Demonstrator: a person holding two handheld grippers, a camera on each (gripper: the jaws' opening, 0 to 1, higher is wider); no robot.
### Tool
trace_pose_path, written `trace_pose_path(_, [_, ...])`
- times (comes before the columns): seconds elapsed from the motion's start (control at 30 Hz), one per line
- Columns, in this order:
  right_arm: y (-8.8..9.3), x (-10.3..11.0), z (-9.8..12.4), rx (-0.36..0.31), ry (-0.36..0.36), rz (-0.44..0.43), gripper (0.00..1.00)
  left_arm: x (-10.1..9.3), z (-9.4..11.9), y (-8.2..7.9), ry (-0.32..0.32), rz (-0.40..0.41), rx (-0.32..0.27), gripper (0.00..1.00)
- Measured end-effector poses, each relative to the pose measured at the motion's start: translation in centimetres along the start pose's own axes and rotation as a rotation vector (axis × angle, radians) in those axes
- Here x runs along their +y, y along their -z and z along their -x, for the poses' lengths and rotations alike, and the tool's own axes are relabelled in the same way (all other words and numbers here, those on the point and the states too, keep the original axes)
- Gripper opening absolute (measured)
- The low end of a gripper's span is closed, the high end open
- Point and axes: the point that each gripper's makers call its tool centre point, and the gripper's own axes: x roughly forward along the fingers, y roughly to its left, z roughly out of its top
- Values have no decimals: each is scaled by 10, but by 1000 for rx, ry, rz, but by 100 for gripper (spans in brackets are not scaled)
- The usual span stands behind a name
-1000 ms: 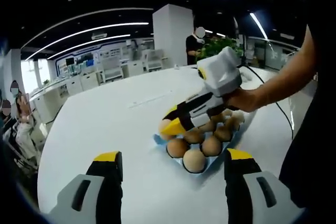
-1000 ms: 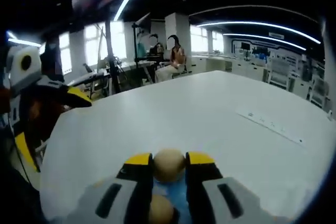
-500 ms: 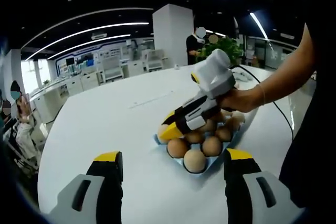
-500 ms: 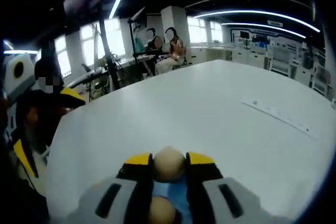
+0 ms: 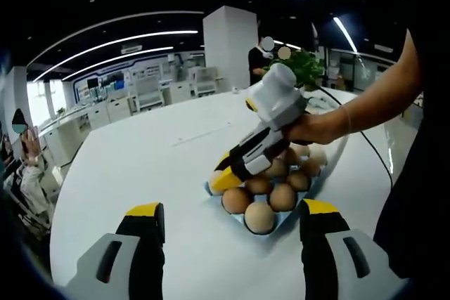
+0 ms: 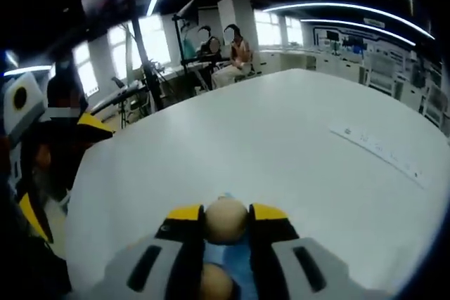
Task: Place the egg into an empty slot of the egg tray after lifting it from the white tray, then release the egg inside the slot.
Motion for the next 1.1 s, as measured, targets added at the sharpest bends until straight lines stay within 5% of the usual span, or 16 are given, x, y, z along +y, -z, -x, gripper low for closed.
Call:
trace_pose_path(0.37, [1,2,2,1,-5,59,25,1,1,-1,-5,-5,-1,80])
trace_pose_path(1.1, [3,7,22,-50,13,42,26,-5,3,-6,2,-21,-17,80])
